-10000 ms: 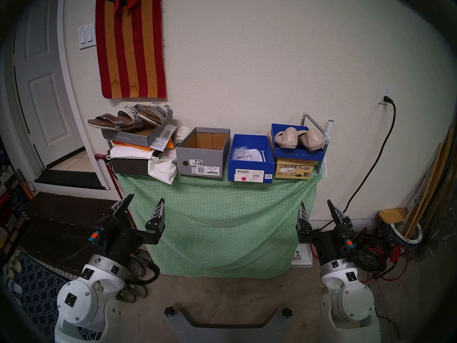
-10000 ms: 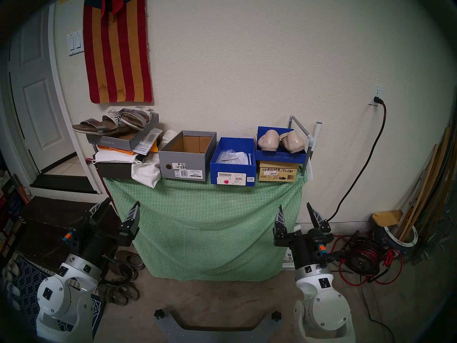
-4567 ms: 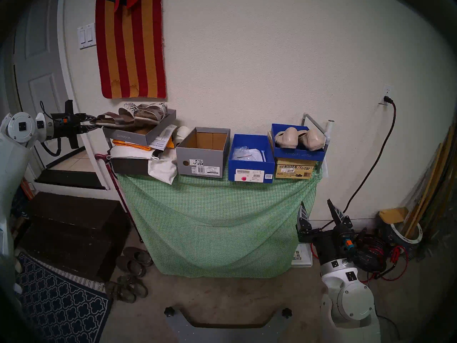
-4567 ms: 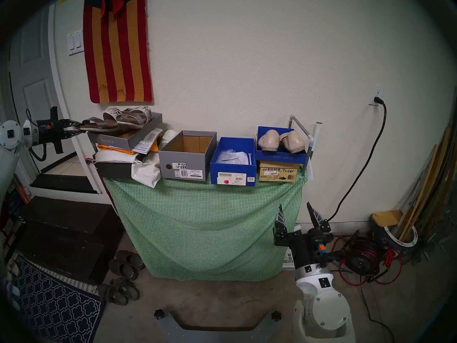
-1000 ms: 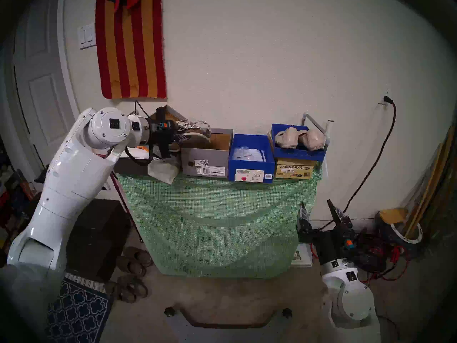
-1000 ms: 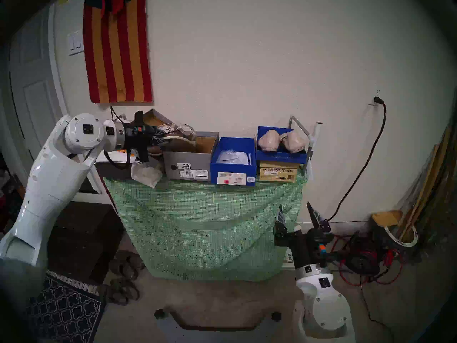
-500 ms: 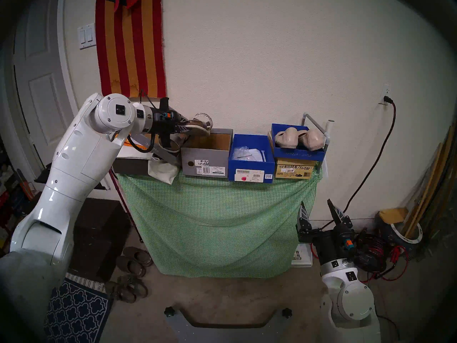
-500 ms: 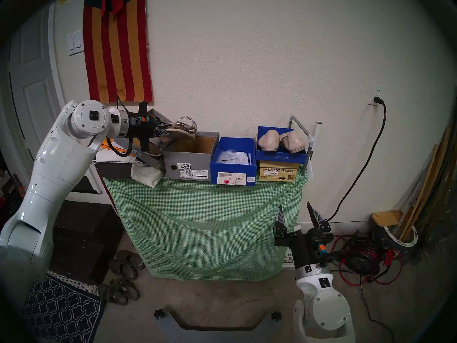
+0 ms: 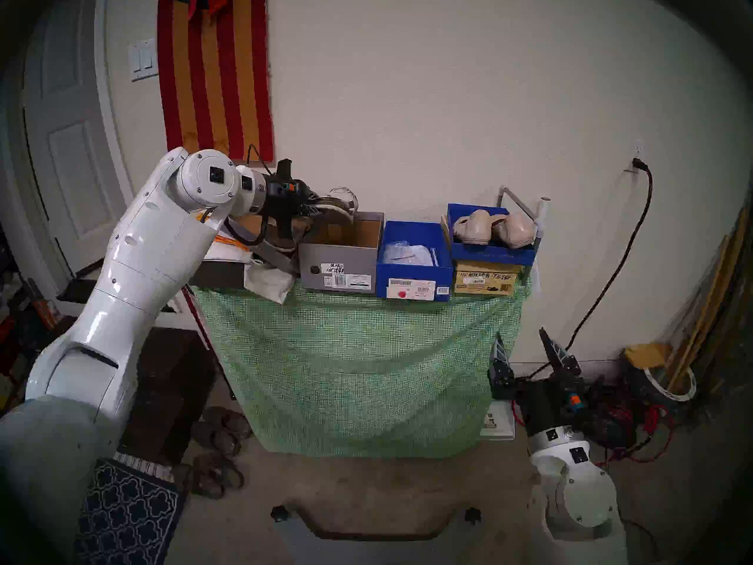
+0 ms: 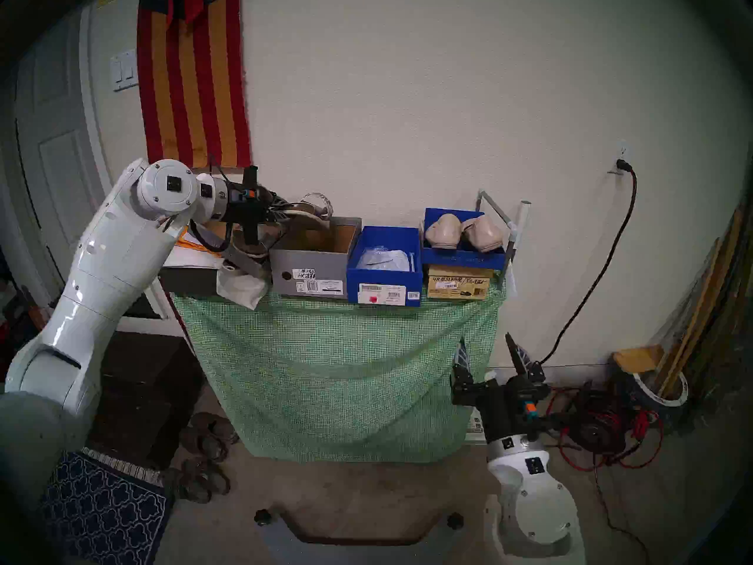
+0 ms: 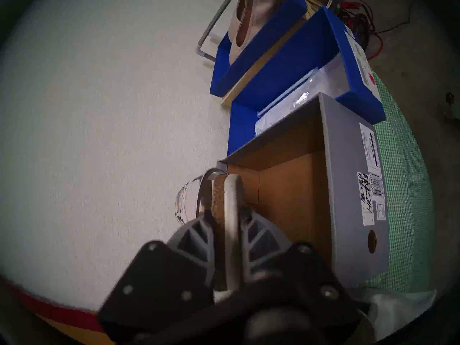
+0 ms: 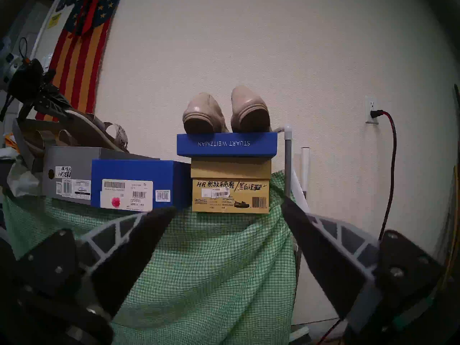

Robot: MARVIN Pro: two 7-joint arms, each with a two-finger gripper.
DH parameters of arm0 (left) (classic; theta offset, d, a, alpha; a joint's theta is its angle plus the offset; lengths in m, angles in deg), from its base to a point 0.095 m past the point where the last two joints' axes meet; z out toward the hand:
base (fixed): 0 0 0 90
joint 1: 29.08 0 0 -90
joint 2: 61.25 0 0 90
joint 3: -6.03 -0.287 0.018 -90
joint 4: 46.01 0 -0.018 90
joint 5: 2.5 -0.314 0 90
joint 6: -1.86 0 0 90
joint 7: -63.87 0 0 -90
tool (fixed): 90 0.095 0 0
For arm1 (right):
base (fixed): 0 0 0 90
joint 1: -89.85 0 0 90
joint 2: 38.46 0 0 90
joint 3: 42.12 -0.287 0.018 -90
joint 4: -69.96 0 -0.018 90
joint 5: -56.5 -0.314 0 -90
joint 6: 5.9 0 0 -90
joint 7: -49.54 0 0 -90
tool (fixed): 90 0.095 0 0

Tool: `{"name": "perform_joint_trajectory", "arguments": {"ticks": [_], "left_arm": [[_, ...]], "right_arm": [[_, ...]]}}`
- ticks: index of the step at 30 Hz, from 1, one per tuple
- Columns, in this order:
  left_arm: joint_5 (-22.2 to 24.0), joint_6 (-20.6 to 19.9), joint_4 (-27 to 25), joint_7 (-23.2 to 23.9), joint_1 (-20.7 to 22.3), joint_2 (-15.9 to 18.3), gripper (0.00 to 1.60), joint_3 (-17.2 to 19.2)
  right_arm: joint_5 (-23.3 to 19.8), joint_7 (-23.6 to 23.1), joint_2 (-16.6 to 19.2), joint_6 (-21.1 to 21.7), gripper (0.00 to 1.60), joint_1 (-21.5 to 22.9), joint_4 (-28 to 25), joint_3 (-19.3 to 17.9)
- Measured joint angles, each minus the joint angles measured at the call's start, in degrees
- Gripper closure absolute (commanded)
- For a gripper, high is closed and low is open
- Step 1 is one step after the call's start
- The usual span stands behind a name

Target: Put shoes into shoe box

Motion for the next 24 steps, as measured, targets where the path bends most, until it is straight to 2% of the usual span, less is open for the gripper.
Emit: {"name": "perform_joint_trajectory", "arguments": {"ticks": [9, 17, 24], "left_arm": [[2.0, -1.9, -2.0, 2.6, 0.7, -0.3, 1.60, 1.2], [4.1, -4.2, -5.0, 5.7, -0.8, 1.7, 1.60, 3.6], [5.4, -6.5, -6.2, 8.9, -1.9, 2.9, 1.60, 4.6]], "right_arm": [[0.0, 0.2, 0.0, 0.1, 0.00, 0.0, 0.0, -0.2], [-1.1, 1.1, -0.1, 1.7, 0.00, 1.0, 0.1, -2.6], [-1.6, 0.9, -0.1, 2.1, 0.00, 1.3, 0.0, -2.6]]}}
